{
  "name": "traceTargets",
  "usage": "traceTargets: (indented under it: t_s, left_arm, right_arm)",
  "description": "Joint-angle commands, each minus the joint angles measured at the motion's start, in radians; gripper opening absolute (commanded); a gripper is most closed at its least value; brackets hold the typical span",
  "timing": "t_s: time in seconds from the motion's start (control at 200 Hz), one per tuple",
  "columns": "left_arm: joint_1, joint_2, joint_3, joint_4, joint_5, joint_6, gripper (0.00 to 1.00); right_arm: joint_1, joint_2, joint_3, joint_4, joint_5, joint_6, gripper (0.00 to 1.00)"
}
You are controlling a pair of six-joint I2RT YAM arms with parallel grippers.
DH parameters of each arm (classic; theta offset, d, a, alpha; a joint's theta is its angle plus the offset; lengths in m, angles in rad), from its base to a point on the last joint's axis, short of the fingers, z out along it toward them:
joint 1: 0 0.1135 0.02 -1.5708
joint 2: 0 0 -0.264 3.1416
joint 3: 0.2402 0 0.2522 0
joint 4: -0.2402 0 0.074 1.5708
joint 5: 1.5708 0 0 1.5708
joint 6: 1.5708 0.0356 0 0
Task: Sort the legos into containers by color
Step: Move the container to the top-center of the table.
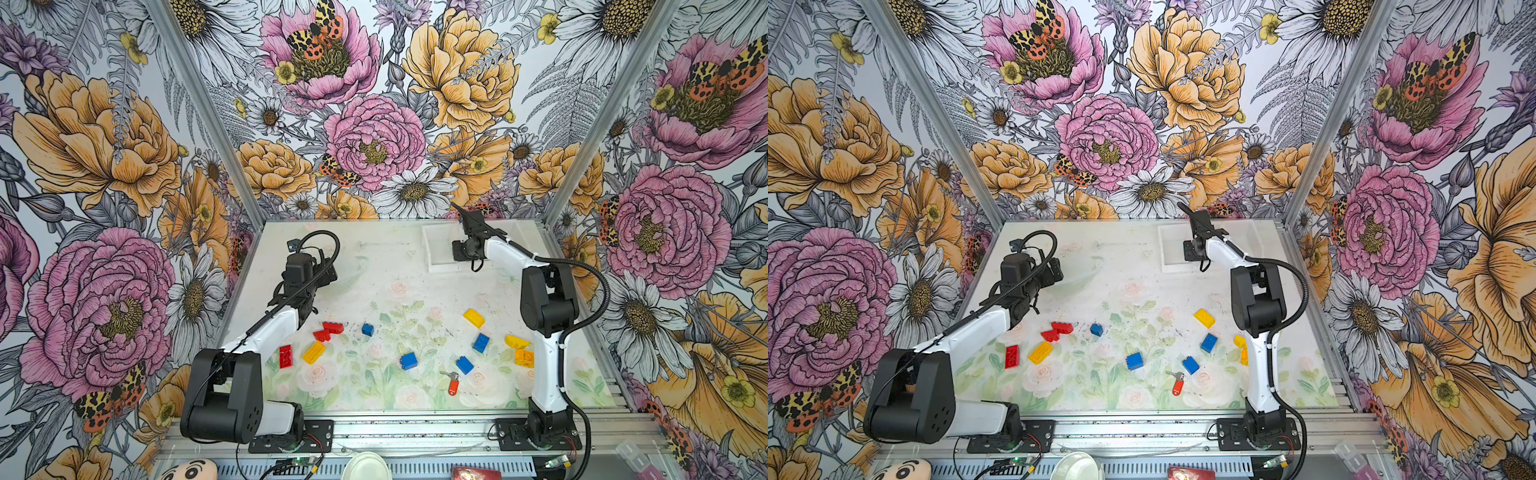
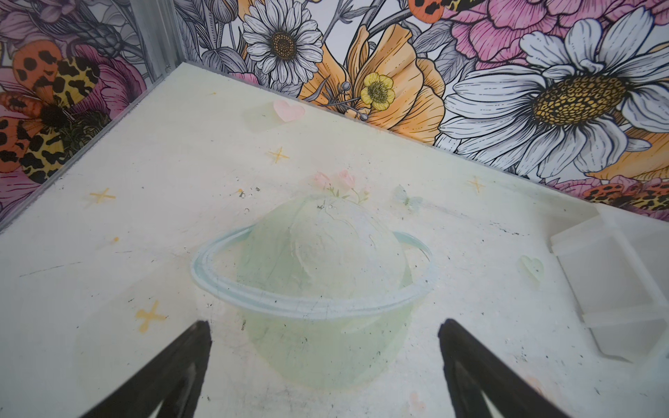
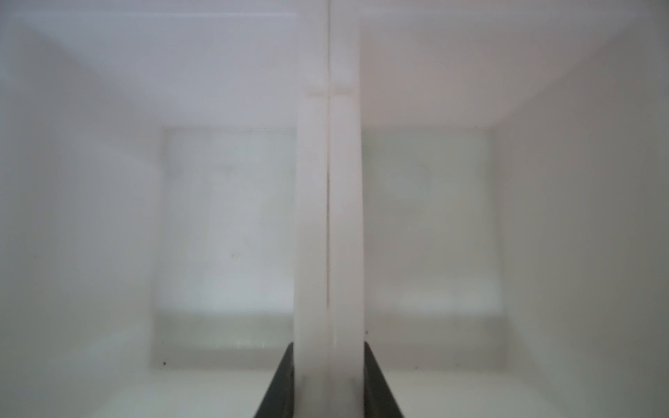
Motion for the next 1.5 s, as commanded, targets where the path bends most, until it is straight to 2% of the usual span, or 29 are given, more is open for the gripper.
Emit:
traceTargets:
  t_s: [0.0,0.325,0.645,0.87,1.026,1.246,1.496]
  left_arm:
    - [-0.008,-0.013,0.002,0.005,0.007,-0.021,0.99]
    - [-0.022,-0.044,-0.023,0.003,-0.003,-0.028,0.99]
    - [-0.023,-0.092,-0.044,-0.028,-0.019,-0.026,0.99]
    - [-0.023,-0.122,-0.056,-0.048,-0.029,-0.025,0.99]
    - [-0.024,-0.134,-0.064,-0.054,-0.031,-0.026,0.99]
    - [-0.026,-0.142,-0.064,-0.062,-0.031,-0.027,0.99]
    - [-0.052,-0.131,-0.038,-0.082,-0.034,-0.033,0.99]
  right_arm:
    - [0.060,-0.049,-0.067,-0.038,-0.016,0.100,0.02]
    - [0.242,-0.123,-0.194,-0.036,0.021,0.309,0.00]
    - [0.368,-0.118,-0.160,-0.038,0.007,0.484,0.00]
    - [0.451,-0.081,-0.108,-0.039,0.006,0.530,0.00]
    - [0.471,-0.053,-0.076,-0.039,0.002,0.527,0.00]
    - [0.471,-0.060,-0.060,-0.039,0.001,0.502,0.29]
    - [0.469,-0.162,-0.089,-0.040,0.008,0.459,0.50]
